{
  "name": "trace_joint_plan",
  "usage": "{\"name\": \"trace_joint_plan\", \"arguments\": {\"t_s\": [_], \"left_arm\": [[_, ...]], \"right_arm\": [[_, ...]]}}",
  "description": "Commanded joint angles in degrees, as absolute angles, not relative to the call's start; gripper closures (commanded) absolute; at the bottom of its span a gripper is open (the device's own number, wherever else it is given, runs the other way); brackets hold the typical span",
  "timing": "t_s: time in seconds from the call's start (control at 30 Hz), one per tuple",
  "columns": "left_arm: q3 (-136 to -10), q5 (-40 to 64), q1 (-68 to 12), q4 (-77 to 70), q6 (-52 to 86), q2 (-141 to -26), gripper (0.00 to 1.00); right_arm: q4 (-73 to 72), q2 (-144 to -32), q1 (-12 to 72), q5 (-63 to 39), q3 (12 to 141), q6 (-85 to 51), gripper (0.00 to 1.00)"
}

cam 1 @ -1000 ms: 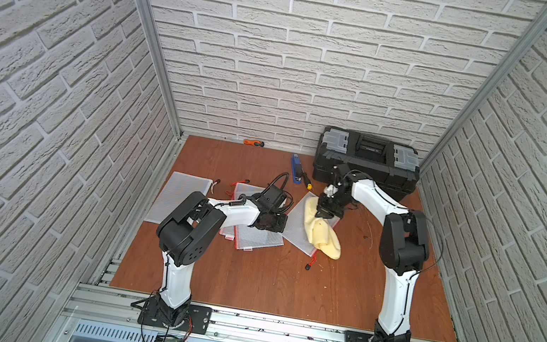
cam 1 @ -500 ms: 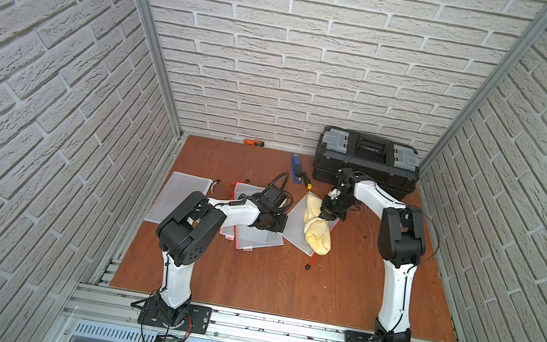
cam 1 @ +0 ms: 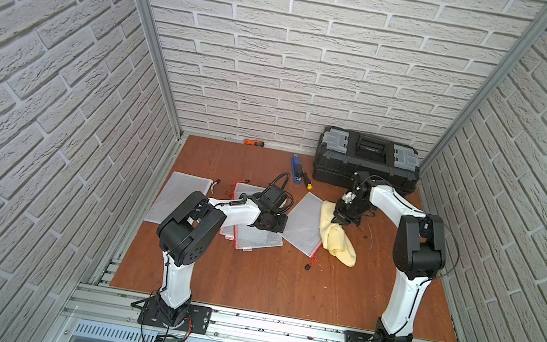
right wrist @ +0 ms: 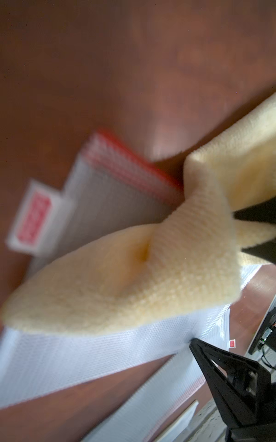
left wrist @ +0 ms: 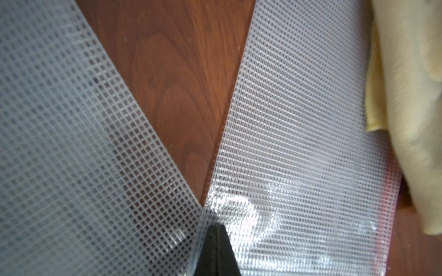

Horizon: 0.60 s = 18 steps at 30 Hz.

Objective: Wipe the document bag
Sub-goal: Wipe the dirt from the document bag.

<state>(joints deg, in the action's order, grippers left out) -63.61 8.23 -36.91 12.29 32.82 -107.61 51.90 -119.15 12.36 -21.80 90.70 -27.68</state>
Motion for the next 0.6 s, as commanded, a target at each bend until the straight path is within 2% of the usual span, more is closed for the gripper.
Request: {"name": "trace_joint_plan", "arguments": {"t_s": [0.0, 0.13, 0.23, 0.57], "left_arm": [[-63.6, 7.8, -37.6, 16.7, 32.1, -109.3, 1.00], [-63.6, 8.1, -37.8, 16.2, 32.8, -110.0, 1.00], [-63.7, 8.1, -38.3, 16.3, 32.7, -109.8, 1.00], [-63.0, 7.8, -38.5, 15.9, 33.0, -109.3, 1.00]], "right_arm": [[48.5, -122.9, 19.1, -25.0, 93.2, -31.5, 0.98], [44.9, -125.8, 21.0, -27.5, 92.9, -34.6, 0.98], [46.4, -125.7, 20.0, -25.3, 93.3, -33.5, 0.98], [50.6, -121.3, 5.3, -23.7, 89.8, -27.9, 0.98]]}}
